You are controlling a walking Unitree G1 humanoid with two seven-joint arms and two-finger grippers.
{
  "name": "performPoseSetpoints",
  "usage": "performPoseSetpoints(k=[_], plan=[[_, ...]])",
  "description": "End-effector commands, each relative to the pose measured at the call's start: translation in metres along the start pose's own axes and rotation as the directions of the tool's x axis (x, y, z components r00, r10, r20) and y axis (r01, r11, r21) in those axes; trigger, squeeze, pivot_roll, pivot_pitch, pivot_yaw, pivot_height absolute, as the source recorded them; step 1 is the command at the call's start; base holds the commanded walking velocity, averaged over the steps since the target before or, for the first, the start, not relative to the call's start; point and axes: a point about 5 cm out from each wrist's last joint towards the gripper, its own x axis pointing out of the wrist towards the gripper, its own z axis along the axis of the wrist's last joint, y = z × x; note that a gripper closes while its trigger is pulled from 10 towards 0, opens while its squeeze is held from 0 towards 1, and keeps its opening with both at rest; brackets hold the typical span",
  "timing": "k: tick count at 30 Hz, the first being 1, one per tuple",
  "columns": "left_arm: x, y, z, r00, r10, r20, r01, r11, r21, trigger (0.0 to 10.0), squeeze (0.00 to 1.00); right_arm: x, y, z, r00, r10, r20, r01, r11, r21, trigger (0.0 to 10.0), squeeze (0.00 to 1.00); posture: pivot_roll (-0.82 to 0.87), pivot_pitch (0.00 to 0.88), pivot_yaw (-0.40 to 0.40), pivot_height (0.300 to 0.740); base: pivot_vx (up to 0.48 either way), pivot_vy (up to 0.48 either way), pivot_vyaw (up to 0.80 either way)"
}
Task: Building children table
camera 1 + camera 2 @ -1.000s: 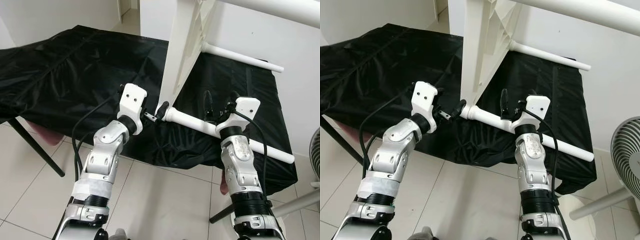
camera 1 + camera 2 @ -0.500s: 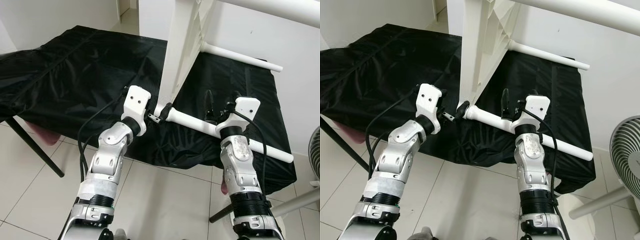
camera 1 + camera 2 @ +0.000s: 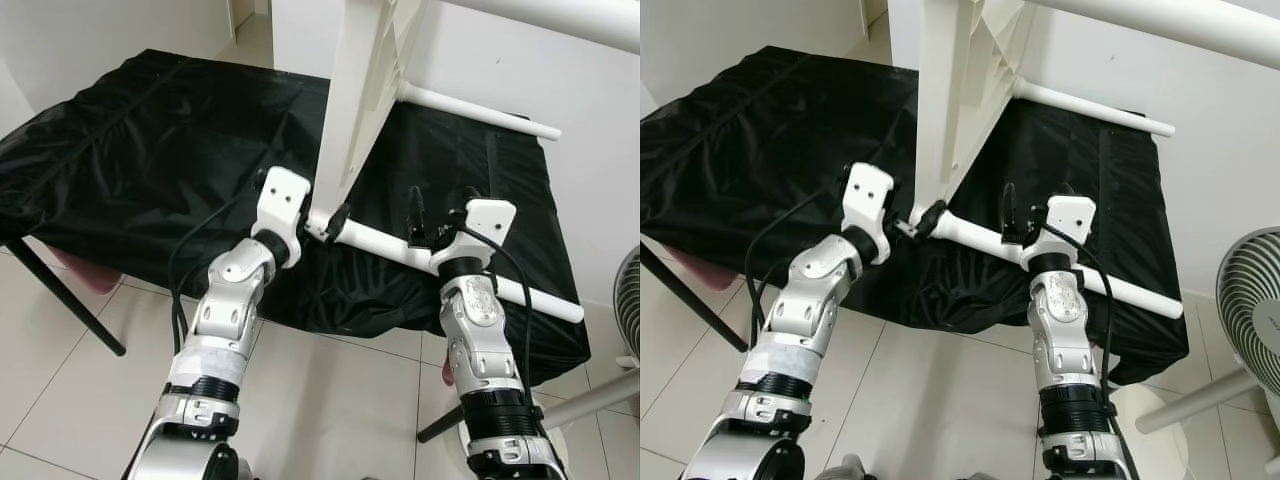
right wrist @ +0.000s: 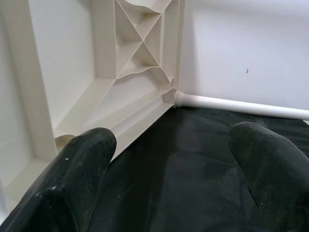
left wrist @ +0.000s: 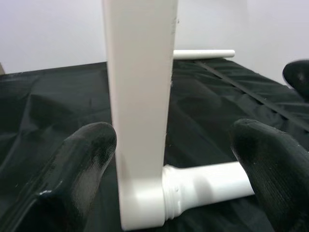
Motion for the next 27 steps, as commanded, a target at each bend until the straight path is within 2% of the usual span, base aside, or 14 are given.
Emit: performPoseSetpoints(k=[1, 10, 27], plan=[[-0.0026, 0.0145, -0.0031, 0.956, 0.293, -0.009, -0.293, 0.956, -0.006, 10.0, 0.0, 0.0004, -0.0004, 0.002, 1.0, -0.005, 0.002, 0.005, 1.0, 0.001, 10.0, 0.0, 0.1, 0.069, -0.014, 0.74, 0.0, 0.0, 0.0], [-0.0049, 0.0176, -0.0042, 0.95, 0.312, -0.016, -0.312, 0.949, -0.03, 10.0, 0.0, -0.002, -0.0007, 0.0011, 1.0, 0.002, -0.003, -0.002, 1.0, -0.007, 10.0, 0.0, 0.11, 0.064, -0.024, 0.74, 0.0, 0.0, 0.0], [0.0004, 0.0177, 0.0012, 0.947, 0.321, 0.006, -0.32, 0.946, -0.042, 10.0, 0.0, 0.0015, 0.0014, 0.0012, 1.0, 0.021, -0.007, -0.021, 1.0, -0.017, 10.0, 0.0, 0.11, 0.049, -0.034, 0.74, 0.0, 0.0, 0.0]])
